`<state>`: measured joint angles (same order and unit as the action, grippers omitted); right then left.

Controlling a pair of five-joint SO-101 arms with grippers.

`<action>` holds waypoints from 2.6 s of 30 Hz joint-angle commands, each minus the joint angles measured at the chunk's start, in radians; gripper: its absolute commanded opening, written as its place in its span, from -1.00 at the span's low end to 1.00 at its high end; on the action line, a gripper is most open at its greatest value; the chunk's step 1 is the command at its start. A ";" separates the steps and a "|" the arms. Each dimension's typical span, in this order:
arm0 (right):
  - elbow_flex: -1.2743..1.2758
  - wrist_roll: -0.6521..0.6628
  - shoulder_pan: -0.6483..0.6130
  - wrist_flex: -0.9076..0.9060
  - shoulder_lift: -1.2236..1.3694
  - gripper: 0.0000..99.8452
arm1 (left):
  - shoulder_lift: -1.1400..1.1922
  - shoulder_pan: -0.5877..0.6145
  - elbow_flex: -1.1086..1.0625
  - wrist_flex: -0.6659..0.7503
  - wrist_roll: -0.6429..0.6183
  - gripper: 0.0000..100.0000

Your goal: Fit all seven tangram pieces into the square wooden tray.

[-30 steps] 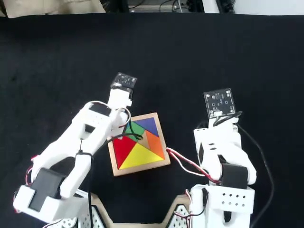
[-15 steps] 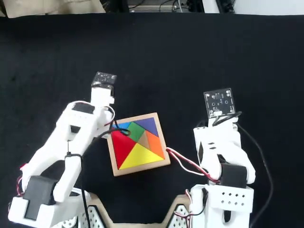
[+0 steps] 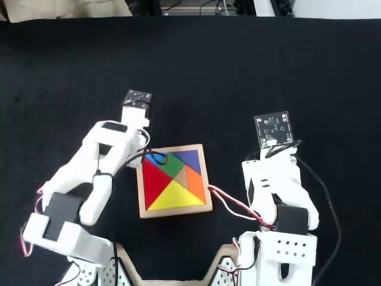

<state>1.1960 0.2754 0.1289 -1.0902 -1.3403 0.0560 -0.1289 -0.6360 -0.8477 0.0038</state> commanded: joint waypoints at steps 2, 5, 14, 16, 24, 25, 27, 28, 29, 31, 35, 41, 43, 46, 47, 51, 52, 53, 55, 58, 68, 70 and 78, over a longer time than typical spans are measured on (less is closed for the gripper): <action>-0.007 0.008 0.008 0.015 0.010 -0.98 | 0.020 -0.025 0.136 -0.008 -0.011 -0.94; 0.001 0.012 0.008 0.020 0.010 -0.98 | 0.008 -0.012 0.162 -0.060 -0.003 -0.94; -0.173 0.005 -0.023 0.072 0.008 -0.98 | -0.489 0.142 0.378 -0.336 0.000 -0.94; -0.220 0.005 -0.052 0.028 0.008 -0.98 | -0.687 0.151 0.346 -0.338 0.000 -0.94; -0.450 0.005 -0.127 -0.213 0.001 -0.98 | -1.481 0.232 -0.133 -0.235 0.061 -0.94; -0.467 0.005 -0.127 -0.233 -0.018 -0.98 | -1.565 0.254 -0.191 -0.229 0.061 -0.94; -0.470 0.005 -0.124 -0.252 -0.084 -0.98 | -1.725 0.303 -0.282 -0.227 0.061 -0.94; -0.461 0.005 -0.126 -0.255 -0.133 -0.98 | -1.800 0.328 -0.326 -0.227 0.063 -0.94; -0.438 0.005 -0.126 -0.252 -0.193 -0.98 | -1.866 0.343 -0.372 -0.227 0.064 -0.94; -0.358 0.006 -0.126 -0.219 -0.335 -0.98 | -1.890 0.351 -0.443 -0.204 0.068 -0.94; -0.125 0.011 -0.121 -0.110 -0.565 -0.98 | -1.804 0.369 -0.570 -0.098 0.060 -0.94; 0.202 -0.052 -0.034 0.127 -0.503 -0.98 | -1.797 0.314 -0.823 0.066 0.060 -0.94; 0.268 -0.109 0.002 0.155 -0.530 -0.98 | -1.797 0.323 -0.923 0.120 0.060 -0.94; 0.306 -0.129 0.009 0.100 -0.532 -0.98 | -1.797 0.341 -1.050 0.150 0.068 -0.94; 0.317 -0.129 0.009 0.068 -0.530 -0.98 | -1.798 0.355 -1.067 0.146 0.069 -0.94; 0.424 -0.129 0.015 0.011 -0.529 -0.97 | -1.797 0.401 -1.069 0.064 0.069 -0.94; 0.483 -0.129 0.011 0.014 -0.529 -0.97 | -1.791 0.401 -1.069 0.029 0.069 -0.94; 0.495 -0.129 0.009 -0.005 -0.516 -0.98 | -1.791 0.401 -1.069 -0.011 0.069 -0.94; 0.489 -0.129 0.023 -0.071 -0.516 -0.97 | -1.795 0.401 -1.069 -0.086 0.069 -0.94; 0.490 -0.129 0.029 -0.169 -0.521 -0.97 | -1.795 0.410 -1.069 -0.190 0.069 -0.94; 0.490 -0.133 0.009 -0.176 -0.476 -0.98 | -1.797 0.417 -1.058 -0.385 0.068 -0.94; 0.492 -0.137 -0.069 -0.160 -0.449 -0.98 | -1.797 0.420 -1.058 -0.385 0.063 -0.94; 0.495 -0.137 -0.141 -0.132 -0.395 -0.98 | -1.797 0.415 -1.059 -0.385 0.064 -0.94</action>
<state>1.6886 0.1465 0.0031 -1.2421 -1.8067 -1.7331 0.2854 -1.6855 -1.2283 0.0621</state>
